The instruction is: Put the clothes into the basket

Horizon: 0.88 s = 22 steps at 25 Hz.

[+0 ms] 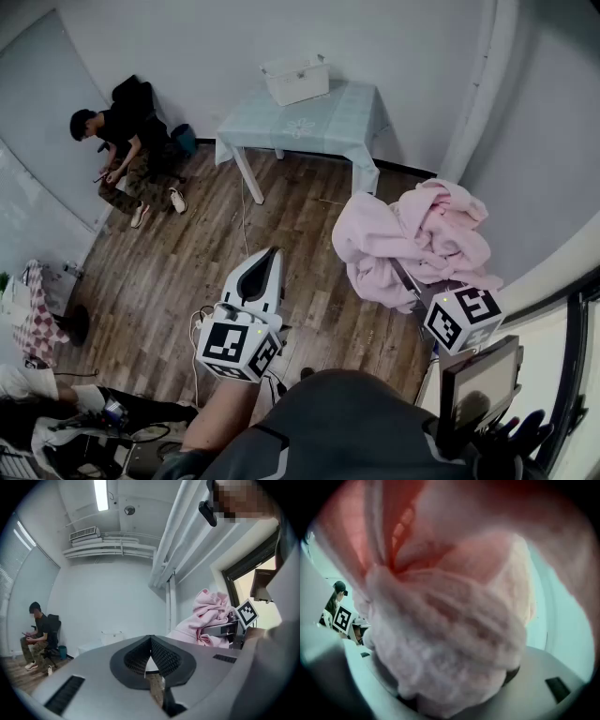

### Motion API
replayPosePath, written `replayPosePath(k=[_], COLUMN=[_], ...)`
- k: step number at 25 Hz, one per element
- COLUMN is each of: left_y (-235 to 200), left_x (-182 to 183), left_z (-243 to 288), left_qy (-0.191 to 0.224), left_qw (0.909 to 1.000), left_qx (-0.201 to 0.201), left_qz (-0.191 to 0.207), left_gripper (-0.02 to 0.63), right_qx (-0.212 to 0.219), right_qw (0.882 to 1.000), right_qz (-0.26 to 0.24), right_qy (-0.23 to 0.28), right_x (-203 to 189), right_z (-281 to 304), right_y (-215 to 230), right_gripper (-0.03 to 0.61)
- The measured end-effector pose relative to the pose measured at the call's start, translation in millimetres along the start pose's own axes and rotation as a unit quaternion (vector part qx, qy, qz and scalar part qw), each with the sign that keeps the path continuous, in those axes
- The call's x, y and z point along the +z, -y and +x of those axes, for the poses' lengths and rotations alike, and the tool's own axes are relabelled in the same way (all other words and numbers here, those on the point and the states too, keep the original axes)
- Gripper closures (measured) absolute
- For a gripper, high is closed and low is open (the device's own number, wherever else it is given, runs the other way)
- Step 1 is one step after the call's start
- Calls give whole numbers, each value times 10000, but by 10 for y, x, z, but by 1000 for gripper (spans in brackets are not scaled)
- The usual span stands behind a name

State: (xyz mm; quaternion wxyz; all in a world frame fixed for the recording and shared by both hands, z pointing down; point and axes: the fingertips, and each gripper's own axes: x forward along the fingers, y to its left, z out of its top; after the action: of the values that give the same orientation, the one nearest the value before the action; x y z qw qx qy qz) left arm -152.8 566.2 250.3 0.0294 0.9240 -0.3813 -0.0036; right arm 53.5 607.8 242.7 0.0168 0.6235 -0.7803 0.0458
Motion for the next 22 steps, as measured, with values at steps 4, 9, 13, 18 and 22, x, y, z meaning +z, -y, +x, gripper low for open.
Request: replayPosePath(k=[4, 9, 13, 18, 22], left_y=[8, 44, -106, -295, -502], left_x=[-36, -112, -39, -31, -96], left_z=[-60, -48, -89, -138, -180], left_qy=[-12, 8, -6, 5, 49], left_qw=[10000, 10000, 10000, 9998, 9996], left_qx=[13, 2, -67, -118, -213], left_qz=[-24, -35, -62, -146, -168], left_gripper=[605, 605, 605, 605, 606], right_qx=[-22, -5, -1, -143, -236], right_qw=[10000, 9999, 9998, 9997, 9995], right_qz=[7, 104, 205, 186, 200], right_qy=[0, 52, 79, 66, 93], right_x=[-11, -88, 40, 77, 19], right_z=[-45, -64, 39, 144, 291], right_y=[-39, 3, -134, -243, -367], right_gripper=[235, 235, 235, 235, 235])
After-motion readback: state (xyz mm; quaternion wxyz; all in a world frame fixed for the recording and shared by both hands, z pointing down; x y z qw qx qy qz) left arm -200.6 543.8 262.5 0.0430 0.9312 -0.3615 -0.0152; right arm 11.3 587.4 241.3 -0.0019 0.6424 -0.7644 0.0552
